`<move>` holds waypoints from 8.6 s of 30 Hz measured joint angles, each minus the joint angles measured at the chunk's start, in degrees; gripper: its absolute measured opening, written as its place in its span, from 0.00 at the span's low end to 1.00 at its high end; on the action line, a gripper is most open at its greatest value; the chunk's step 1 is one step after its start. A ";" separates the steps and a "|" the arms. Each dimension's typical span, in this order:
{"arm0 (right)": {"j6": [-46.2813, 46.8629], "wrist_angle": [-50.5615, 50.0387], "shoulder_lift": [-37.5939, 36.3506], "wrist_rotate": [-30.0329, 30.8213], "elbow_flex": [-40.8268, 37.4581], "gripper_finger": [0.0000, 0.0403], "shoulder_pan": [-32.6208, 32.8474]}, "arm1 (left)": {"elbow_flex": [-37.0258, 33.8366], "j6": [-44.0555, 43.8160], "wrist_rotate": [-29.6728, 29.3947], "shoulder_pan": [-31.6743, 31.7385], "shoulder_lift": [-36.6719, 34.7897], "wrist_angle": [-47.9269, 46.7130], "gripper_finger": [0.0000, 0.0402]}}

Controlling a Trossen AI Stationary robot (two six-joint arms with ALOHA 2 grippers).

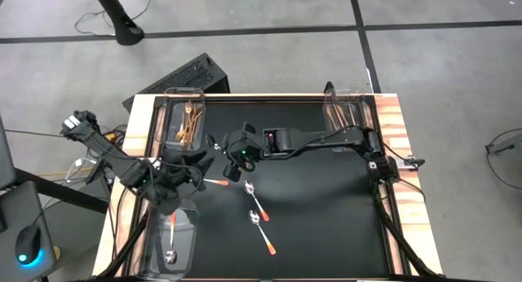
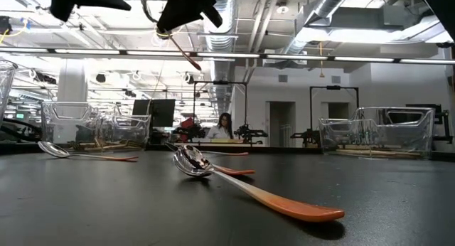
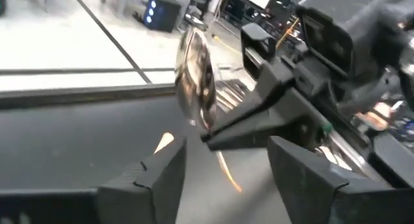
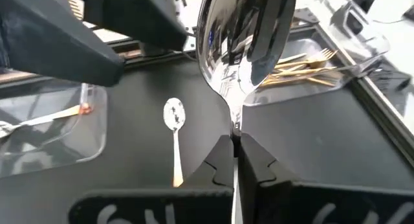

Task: Sort silverware by color (type)
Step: Put the orange spoon into the bottom left transparent bin

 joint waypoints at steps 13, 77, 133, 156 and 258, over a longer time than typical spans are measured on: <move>-3.01 -1.28 0.00 2.89 0.00 0.03 2.23 | 0.00 4.00 5.99 9.46 0.00 2.10 0.47; 31.99 -25.67 19.25 -15.14 0.02 0.32 5.70 | 1.25 -3.34 57.20 -6.13 -3.98 -13.34 0.40; -3.22 -12.28 -2.23 35.11 -0.28 0.00 10.25 | 1.20 44.86 30.62 21.13 2.65 29.70 0.55; 1.82 -13.70 -3.55 29.81 -0.20 0.17 9.24 | 1.78 48.11 28.40 21.69 1.53 21.61 0.01; -13.38 -11.51 8.62 -11.40 15.51 0.01 -4.79 | 1.18 -25.59 17.82 -6.33 -10.14 -34.11 0.38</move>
